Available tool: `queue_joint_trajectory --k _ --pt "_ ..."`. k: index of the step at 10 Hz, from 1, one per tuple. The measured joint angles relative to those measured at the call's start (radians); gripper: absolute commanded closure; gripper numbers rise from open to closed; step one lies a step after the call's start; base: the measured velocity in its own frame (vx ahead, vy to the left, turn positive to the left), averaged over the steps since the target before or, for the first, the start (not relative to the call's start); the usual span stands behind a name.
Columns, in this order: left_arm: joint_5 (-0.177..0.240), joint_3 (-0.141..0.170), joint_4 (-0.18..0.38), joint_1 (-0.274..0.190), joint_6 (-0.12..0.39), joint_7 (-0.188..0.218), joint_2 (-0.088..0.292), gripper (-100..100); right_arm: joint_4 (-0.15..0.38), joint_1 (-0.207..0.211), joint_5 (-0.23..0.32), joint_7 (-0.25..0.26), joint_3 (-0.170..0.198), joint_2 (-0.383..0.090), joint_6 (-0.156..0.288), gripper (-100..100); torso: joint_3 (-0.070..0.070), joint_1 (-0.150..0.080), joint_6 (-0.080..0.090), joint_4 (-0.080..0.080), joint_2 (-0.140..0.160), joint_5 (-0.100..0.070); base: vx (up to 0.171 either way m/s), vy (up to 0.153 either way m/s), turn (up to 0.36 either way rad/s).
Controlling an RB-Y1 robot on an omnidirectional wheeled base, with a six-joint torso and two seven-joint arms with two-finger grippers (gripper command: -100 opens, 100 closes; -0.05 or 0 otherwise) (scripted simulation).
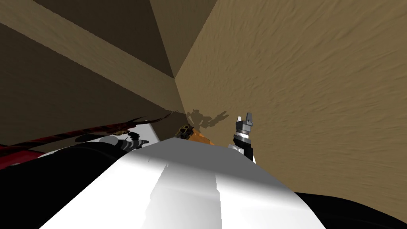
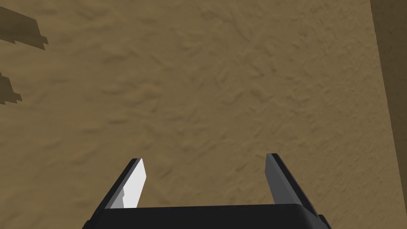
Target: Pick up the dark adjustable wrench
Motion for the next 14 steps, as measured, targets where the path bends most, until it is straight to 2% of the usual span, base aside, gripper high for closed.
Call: queue_joint_trajectory --k 2,7,8,9,12,13,14 --pt "0.015 0.025 0.006 0.01 0.051 0.041 0.003 -100 0.0 0.0 0.0 0.0 0.0 0.0 0.0 0 -0.001 0.003 0.0 0.0 -0.001 0.001 0.071 0.115 -0.063" --pt "0.044 0.075 0.032 0.022 0.162 0.11 0.033 -100 0.0 0.0 0.0 0.0 0.0 0.0 0.0 0 0.0 0.003 0.0 0.0 0.0 0.001 0.058 0.1 -0.028" --pt "0.045 0.076 0.033 0.022 0.166 0.113 0.034 0 0.0 0.0 0.0 0.0 0.0 0.0 0.0 0 0.001 -0.001 0.0 0.0 0.001 0.0 0.005 0.01 -0.002" --pt "0.045 0.076 0.033 0.022 0.166 0.113 0.034 -100 0.0 0.0 0.0 0.0 0.0 0.0 0.0 0 0.002 -0.004 0.0 0.001 0.003 -0.001 0.018 0.002 0.023" --pt "0.019 0.056 0.083 0.006 0.119 0.076 0.017 -100 0.0 0.0 0.0 0.0 0.0 0.0 0.0 0 0.001 -0.005 0.0 0.001 0.002 -0.001 0.021 -0.004 0.014" --pt "0.018 0.055 0.085 0.005 0.116 0.073 0.017 100 0.0 0.0 0.0 0.0 0.0 0.0 0.0 0 0.002 -0.005 0.0 0.001 0.003 -0.001 0.0 0.0 0.0" --pt "0.018 0.055 0.085 0.005 0.117 0.073 0.017 100 0.0 0.0 0.0 0.0 0.0 0.0 0.0 0 0.002 -0.005 0.0 0.001 0.004 -0.001 0.0 0.002 0.012"
